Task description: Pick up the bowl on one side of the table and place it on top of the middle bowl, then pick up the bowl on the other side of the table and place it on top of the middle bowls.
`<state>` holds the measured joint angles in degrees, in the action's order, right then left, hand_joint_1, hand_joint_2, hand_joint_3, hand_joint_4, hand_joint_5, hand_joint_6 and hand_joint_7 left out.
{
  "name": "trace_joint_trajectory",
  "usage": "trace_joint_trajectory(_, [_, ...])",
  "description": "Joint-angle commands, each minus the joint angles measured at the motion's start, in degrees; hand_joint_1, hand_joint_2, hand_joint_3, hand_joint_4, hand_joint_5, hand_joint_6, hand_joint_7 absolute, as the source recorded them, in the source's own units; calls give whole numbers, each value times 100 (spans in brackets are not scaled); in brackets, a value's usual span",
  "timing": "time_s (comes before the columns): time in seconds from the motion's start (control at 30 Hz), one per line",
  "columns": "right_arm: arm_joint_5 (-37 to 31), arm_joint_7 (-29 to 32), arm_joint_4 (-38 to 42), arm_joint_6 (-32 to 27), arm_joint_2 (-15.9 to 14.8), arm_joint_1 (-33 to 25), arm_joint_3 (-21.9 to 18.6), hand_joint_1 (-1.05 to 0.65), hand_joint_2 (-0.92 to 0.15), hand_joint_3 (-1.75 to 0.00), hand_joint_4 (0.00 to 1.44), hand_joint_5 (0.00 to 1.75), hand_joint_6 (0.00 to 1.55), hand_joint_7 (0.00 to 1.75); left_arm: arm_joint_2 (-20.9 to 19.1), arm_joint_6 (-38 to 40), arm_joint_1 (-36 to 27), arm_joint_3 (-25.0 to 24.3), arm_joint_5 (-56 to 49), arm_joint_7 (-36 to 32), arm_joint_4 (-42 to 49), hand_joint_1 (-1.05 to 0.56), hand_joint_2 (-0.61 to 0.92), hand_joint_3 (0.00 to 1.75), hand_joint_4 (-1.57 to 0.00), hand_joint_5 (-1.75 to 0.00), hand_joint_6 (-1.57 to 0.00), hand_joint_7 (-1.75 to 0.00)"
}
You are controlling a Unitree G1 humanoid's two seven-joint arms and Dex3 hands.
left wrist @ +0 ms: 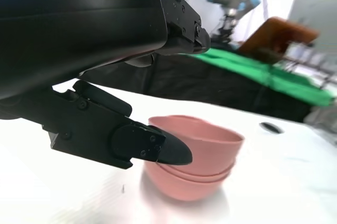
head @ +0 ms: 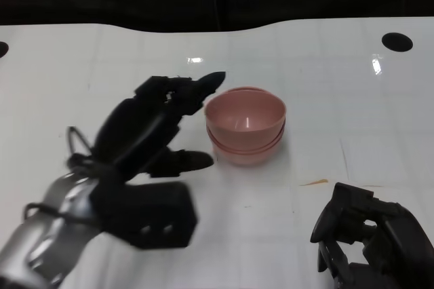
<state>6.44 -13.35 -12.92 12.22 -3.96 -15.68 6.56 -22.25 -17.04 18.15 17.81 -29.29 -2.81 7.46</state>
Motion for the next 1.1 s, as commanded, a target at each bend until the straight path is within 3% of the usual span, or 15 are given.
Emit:
trace_joint_trajectory(0.03, [66, -15, -33, -21, -25, -1, -54, -12, -52, -124, 80, 168, 76, 136, -173, 55, -274, -240, 138, 280, -343, -58, 92, 19, 0, -41, -18, -1])
trace_joint_trajectory(0.2, [68, -15, -32, -20, -27, 0, -53, -12, -53, -124, 80, 167, 76, 135, -119, 80, -327, -328, 111, 405, -425, -58, 92, 19, 0, -41, -18, -1])
trace_joint_trajectory(0.4, [34, -6, -3, -35, -20, 48, -41, -12, -51, -125, 79, 168, 76, 136, -356, -693, -1517, -1052, 728, 273, -1034, -50, 92, 14, -13, -51, -30, -7])
trace_joint_trajectory(0.7, [56, -10, -16, -44, -23, 44, -45, -12, -51, -125, 78, 168, 75, 137, -100, -1122, -1866, -1293, 1189, 389, -1051, -47, 92, 14, -20, -56, -35, -8])
trace_joint_trajectory(0.77, [41, 10, -49, -81, -24, 34, -48, -12, -51, -125, 78, 168, 75, 137, 268, -1087, -2413, -1339, 2290, 551, -1333, -32, 92, 17, -62, -79, -75, -27])
trace_joint_trajectory(0.83, [44, 11, -65, -115, -22, 38, -43, -12, -51, -125, 78, 168, 75, 137, 504, -1019, -2833, -1352, 3040, 720, -1597, -25, 92, 20, -78, -92, -93, -36])
trace_joint_trajectory(0.9, [47, 5, -87, -140, -26, 37, -38, -12, -51, -126, 78, 168, 75, 137, 650, -967, -3097, -1360, 3405, 863, -1795, -19, 85, 36, -81, -103, -98, -48])
trace_joint_trajectory(0.97, [30, 12, -92, -137, -27, 36, -37, -12, -52, -125, 78, 169, 75, 137, 773, -1007, -3274, -1376, 3549, 957, -1888, -15, 63, 82, -81, -118, -93, -72])
trace_joint_trajectory(1.0, [23, 18, -91, -134, -26, 37, -38, -12, -52, -125, 78, 169, 75, 138, 818, -1025, -3323, -1390, 3572, 987, -1909, -14, 58, 92, -81, -122, -92, -80])
trace_joint_trajectory(1.1, [18, 25, -91, -134, -25, 37, -38, -12, -52, -125, 78, 169, 74, 138, 906, -1015, -3367, -1445, 3573, 1072, -1941, -13, 52, 104, -81, -127, -90, -88])
